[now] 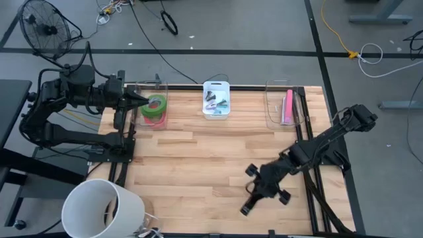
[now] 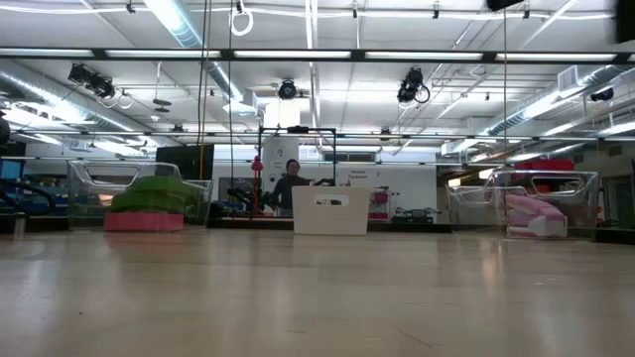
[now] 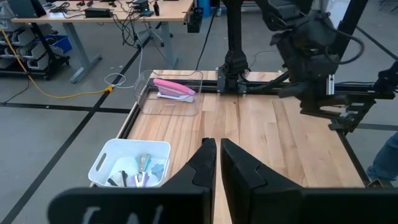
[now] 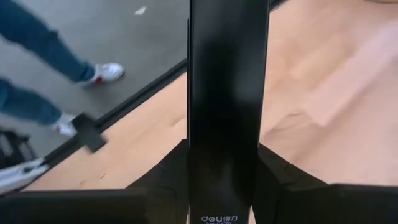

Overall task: Pick and place Stapler, Stapler remover, tape
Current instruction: Put the black stapler into the right transparent bin

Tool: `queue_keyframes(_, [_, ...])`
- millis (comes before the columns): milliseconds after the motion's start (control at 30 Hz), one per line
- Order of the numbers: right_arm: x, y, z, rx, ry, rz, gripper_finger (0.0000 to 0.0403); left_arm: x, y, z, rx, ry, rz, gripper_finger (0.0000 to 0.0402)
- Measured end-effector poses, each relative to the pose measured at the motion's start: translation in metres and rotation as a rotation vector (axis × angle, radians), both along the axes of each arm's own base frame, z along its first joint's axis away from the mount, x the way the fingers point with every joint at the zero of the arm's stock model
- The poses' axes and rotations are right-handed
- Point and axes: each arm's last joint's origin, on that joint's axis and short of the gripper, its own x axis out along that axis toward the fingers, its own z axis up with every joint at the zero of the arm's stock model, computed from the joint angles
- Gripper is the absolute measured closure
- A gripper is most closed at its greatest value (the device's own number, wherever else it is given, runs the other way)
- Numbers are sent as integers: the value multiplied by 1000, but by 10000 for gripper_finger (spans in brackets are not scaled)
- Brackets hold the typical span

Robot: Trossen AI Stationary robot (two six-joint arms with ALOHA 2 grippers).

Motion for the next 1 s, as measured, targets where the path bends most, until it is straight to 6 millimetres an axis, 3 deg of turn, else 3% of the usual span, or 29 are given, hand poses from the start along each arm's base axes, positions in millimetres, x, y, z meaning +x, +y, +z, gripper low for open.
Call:
queue_keyframes(567, [35,-80,5,-38,-31,-375,289,0,0,0,0,0,0,374])
queue_keyframes(1000, [42,-136,5,2,19,-881,289,0,0,0,0,0,0,374])
